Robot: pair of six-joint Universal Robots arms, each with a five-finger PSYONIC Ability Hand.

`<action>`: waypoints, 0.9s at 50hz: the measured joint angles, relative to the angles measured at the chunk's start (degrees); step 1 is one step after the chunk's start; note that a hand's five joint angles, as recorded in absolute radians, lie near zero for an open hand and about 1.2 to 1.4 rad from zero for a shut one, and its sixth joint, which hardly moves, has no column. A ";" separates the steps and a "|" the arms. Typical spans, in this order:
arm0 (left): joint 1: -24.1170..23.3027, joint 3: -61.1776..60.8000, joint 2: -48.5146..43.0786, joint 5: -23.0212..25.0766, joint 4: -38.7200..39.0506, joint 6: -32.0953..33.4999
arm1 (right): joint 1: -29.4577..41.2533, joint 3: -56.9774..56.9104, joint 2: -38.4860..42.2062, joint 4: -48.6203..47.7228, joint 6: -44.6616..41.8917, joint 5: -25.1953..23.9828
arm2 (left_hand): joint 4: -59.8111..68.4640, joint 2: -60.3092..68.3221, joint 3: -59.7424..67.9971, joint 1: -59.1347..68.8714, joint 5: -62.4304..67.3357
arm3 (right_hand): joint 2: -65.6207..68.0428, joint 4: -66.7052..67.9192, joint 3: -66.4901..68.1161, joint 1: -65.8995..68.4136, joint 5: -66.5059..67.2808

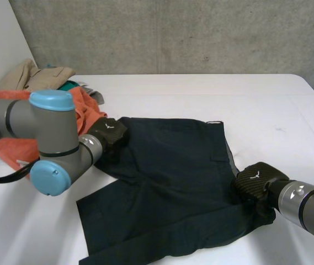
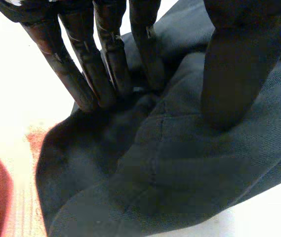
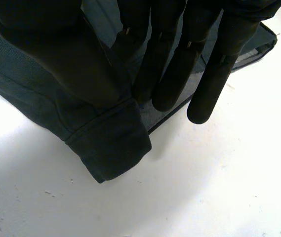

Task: Fold the laundry.

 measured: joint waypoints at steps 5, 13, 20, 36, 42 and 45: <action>-0.54 1.35 -1.61 -0.10 -0.95 0.44 | -0.40 0.00 -0.11 -0.05 -0.04 -0.08 | 6.40 6.62 6.53 6.55 6.30 | 0.00 0.00 0.00 0.00 0.00; -0.72 1.65 -1.56 -3.22 -1.65 1.09 | -1.00 -0.05 -0.22 -0.10 -0.01 -0.20 | 26.77 26.34 26.04 23.86 25.37 | 0.00 0.00 0.00 0.00 0.00; 0.73 1.96 0.07 -12.22 -0.77 2.95 | -0.74 0.06 -0.23 -0.03 0.12 -0.24 | 26.96 26.64 26.25 23.86 25.37 | 0.00 0.00 0.00 0.00 0.00; -0.09 -1.03 3.61 -22.30 -1.38 9.55 | 0.03 0.62 -0.63 0.21 0.13 -0.26 | 5.17 4.91 4.99 1.63 5.88 | 0.00 0.00 0.00 0.00 0.00; -0.94 -2.66 6.12 -21.84 -2.78 8.40 | 0.33 0.97 -1.54 0.08 0.21 -0.58 | -21.59 -21.36 -21.32 -21.57 -21.64 | 0.00 0.00 0.00 0.00 0.00; -1.05 -4.11 9.14 -21.61 -3.93 7.34 | 0.38 1.12 -2.39 0.04 0.26 -0.94 | -21.78 -21.65 -21.59 -21.57 -22.02 | 0.00 0.00 0.00 0.00 0.00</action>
